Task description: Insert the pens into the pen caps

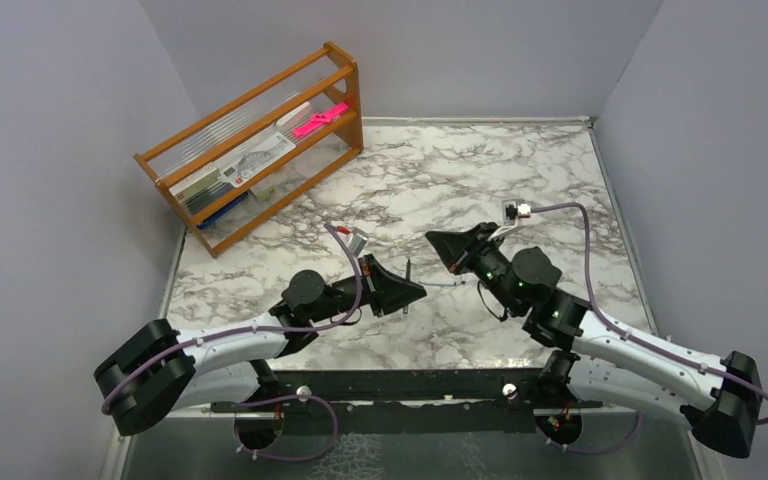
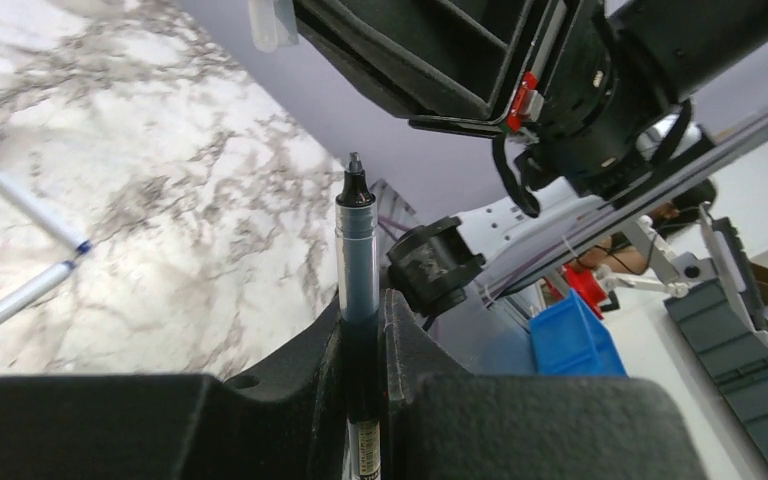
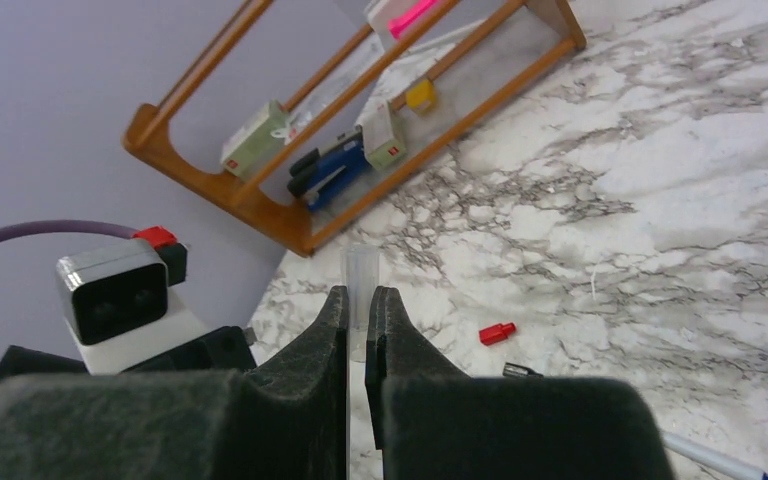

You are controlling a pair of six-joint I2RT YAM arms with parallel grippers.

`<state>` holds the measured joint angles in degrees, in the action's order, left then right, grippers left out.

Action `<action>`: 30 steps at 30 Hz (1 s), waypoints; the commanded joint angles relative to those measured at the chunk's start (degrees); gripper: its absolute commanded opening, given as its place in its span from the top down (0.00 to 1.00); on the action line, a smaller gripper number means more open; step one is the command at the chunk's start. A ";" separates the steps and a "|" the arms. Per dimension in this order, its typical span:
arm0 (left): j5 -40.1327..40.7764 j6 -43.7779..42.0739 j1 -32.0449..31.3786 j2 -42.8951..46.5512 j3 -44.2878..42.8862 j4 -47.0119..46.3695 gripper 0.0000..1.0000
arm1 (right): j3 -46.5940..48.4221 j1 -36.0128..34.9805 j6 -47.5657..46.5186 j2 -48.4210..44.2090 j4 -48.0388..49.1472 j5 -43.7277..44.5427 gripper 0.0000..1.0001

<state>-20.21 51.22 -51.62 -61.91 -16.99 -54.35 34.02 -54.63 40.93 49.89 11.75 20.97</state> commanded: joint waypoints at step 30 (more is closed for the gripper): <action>0.76 0.41 -5.21 -12.57 -7.62 -14.21 1.00 | -5.08 0.14 -1.15 -9.55 6.92 -9.24 0.99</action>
<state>-19.88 51.96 -56.49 -74.50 -23.92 -66.06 29.28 -54.63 40.77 41.45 16.80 12.93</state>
